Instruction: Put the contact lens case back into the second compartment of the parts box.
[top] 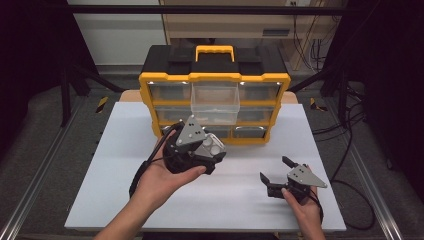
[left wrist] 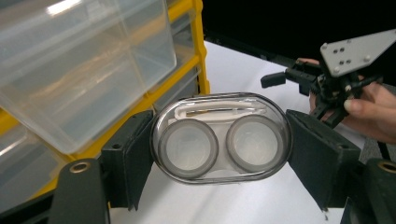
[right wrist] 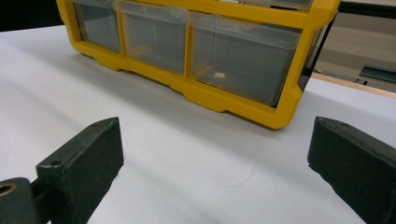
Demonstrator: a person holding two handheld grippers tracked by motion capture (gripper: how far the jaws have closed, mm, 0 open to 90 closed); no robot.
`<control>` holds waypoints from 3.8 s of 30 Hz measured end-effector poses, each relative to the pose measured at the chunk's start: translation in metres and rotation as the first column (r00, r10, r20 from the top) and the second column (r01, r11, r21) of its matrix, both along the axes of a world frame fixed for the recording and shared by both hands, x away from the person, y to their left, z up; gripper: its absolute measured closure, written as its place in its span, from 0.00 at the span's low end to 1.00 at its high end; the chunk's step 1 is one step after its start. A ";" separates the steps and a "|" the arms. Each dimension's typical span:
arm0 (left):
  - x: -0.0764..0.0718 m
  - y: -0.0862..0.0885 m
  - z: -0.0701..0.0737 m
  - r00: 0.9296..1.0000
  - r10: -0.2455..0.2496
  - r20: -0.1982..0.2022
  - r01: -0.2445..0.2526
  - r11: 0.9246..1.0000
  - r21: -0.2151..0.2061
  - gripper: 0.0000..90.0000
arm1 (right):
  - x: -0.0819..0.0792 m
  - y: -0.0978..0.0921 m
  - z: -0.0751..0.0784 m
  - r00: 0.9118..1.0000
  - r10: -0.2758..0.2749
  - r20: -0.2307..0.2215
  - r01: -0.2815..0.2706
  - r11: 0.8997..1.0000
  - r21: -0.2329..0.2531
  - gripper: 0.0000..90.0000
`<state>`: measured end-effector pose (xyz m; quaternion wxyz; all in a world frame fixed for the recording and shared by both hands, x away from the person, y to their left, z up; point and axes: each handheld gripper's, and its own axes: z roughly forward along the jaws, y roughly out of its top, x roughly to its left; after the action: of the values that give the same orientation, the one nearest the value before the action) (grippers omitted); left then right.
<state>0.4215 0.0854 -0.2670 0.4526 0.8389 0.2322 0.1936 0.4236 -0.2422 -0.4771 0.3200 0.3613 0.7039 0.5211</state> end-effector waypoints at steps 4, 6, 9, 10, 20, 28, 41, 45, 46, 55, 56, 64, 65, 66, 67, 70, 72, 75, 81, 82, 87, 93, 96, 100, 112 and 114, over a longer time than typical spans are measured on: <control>-0.001 -0.001 0.011 1.000 -0.003 0.014 0.003 1.000 -0.003 0.29 | 0.000 -0.001 0.000 1.000 -0.003 0.001 0.003 1.000 0.005 0.04; -0.001 -0.001 0.016 1.000 -0.004 0.021 0.004 1.000 -0.008 0.29 | 0.000 0.000 0.000 1.000 -0.006 -0.003 0.006 1.000 0.004 0.04; -0.001 -0.002 0.025 1.000 -0.002 0.031 0.003 1.000 -0.016 0.29 | -0.001 0.000 0.001 1.000 -0.007 -0.004 0.007 1.000 0.005 0.04; -0.001 -0.002 0.028 0.999 -0.001 0.036 0.002 1.000 -0.019 0.29 | -0.001 0.000 0.001 1.000 -0.007 -0.003 0.007 1.000 0.005 0.04; 0.005 -0.005 0.057 0.997 0.006 0.074 -0.003 0.999 -0.035 0.29 | 0.000 -0.001 0.001 1.000 -0.010 0.000 0.010 1.000 0.008 0.04; 0.020 -0.001 0.081 0.993 0.039 0.110 -0.035 0.999 -0.042 0.29 | -0.001 -0.001 0.001 1.000 -0.013 -0.002 0.013 1.000 0.013 0.04; 0.042 0.006 0.098 0.989 0.098 0.109 -0.093 0.994 -0.049 0.29 | 0.000 -0.002 0.002 1.000 -0.015 0.000 0.015 1.000 0.018 0.04; 0.049 0.006 0.096 0.989 0.109 0.103 -0.105 0.994 -0.041 0.29 | 0.000 -0.002 0.001 1.000 -0.016 0.000 0.016 1.000 0.014 0.04; 0.051 0.006 0.096 0.988 0.112 0.103 -0.108 0.993 -0.040 0.29 | 0.000 -0.002 0.001 1.000 -0.015 0.002 0.015 1.000 0.014 0.04; 0.057 -0.001 0.097 0.987 0.120 0.108 -0.117 0.993 -0.027 0.29 | 0.000 -0.003 0.002 1.000 -0.017 0.001 0.016 1.000 0.016 0.04; 0.057 -0.001 0.097 0.986 0.121 0.110 -0.119 0.993 -0.027 0.29 | 0.000 -0.003 0.002 1.000 -0.016 0.001 0.016 1.000 0.016 0.04; 0.066 -0.004 0.095 0.985 0.138 0.103 -0.136 0.990 -0.027 0.29 | -0.001 -0.006 0.002 1.000 -0.022 0.003 0.022 1.000 0.022 0.04; 0.067 -0.005 0.094 0.985 0.139 0.104 -0.137 0.990 -0.026 0.29 | -0.001 -0.006 0.002 1.000 -0.024 0.001 0.024 0.999 0.024 0.04; 0.068 -0.005 0.094 0.985 0.140 0.102 -0.138 0.990 -0.027 0.29 | 0.000 -0.006 0.002 1.000 -0.024 0.003 0.024 0.999 0.023 0.04; 0.068 -0.005 0.093 0.985 0.140 0.102 -0.138 0.990 -0.026 0.29 | 0.000 -0.006 0.002 1.000 -0.023 0.002 0.023 0.999 0.023 0.04; 0.070 -0.007 0.092 0.985 0.142 0.100 -0.141 0.990 -0.023 0.29 | 0.000 -0.006 0.002 1.000 -0.021 0.003 0.021 1.000 0.020 0.04; 0.070 -0.008 0.091 0.985 0.140 0.100 -0.139 0.990 -0.019 0.29 | 0.000 -0.005 0.002 1.000 -0.018 0.003 0.018 1.000 0.019 0.04; 0.070 -0.009 0.091 0.985 0.137 0.102 -0.136 0.991 -0.016 0.29 | 0.000 -0.005 0.002 1.000 -0.017 0.003 0.017 1.000 0.020 0.04; 0.071 -0.012 0.089 0.986 0.133 0.100 -0.132 0.991 -0.017 0.29 | -0.001 -0.005 0.002 1.000 -0.019 0.003 0.018 1.000 0.021 0.04; 0.072 -0.013 0.089 0.986 0.132 0.100 -0.131 0.991 -0.016 0.29 | -0.001 -0.005 0.002 1.000 -0.019 0.004 0.019 1.000 0.021 0.04; 0.073 -0.015 0.088 0.987 0.124 0.098 -0.124 0.992 -0.012 0.29 | -0.001 -0.003 0.002 1.000 -0.019 0.001 0.019 1.000 0.022 0.04; 0.076 -0.014 0.086 0.986 0.132 0.098 -0.132 0.991 -0.009 0.29 | -0.001 -0.003 0.001 1.000 -0.016 0.001 0.016 1.000 0.021 0.04; 0.077 -0.013 0.086 0.985 0.138 0.101 -0.138 0.990 -0.014 0.29 | -0.001 -0.003 0.002 1.000 -0.015 0.001 0.015 1.000 0.022 0.04; 0.079 -0.013 0.085 0.985 0.143 0.101 -0.142 0.990 -0.017 0.29 | -0.001 -0.005 0.002 1.000 -0.017 0.001 0.017 1.000 0.025 0.04; 0.084 -0.012 0.082 0.982 0.159 0.103 -0.157 0.987 -0.025 0.29 | 0.000 -0.005 0.002 1.000 -0.019 0.002 0.019 0.999 0.025 0.04; 0.084 -0.011 0.082 0.981 0.163 0.105 -0.161 0.987 -0.027 0.29 | 0.000 -0.005 0.002 1.000 -0.019 0.001 0.019 0.999 0.026 0.04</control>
<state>0.5059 0.0740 -0.1849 0.4550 0.8014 0.2771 0.2721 0.4234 -0.2475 -0.4756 0.3208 0.3715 0.6935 0.5274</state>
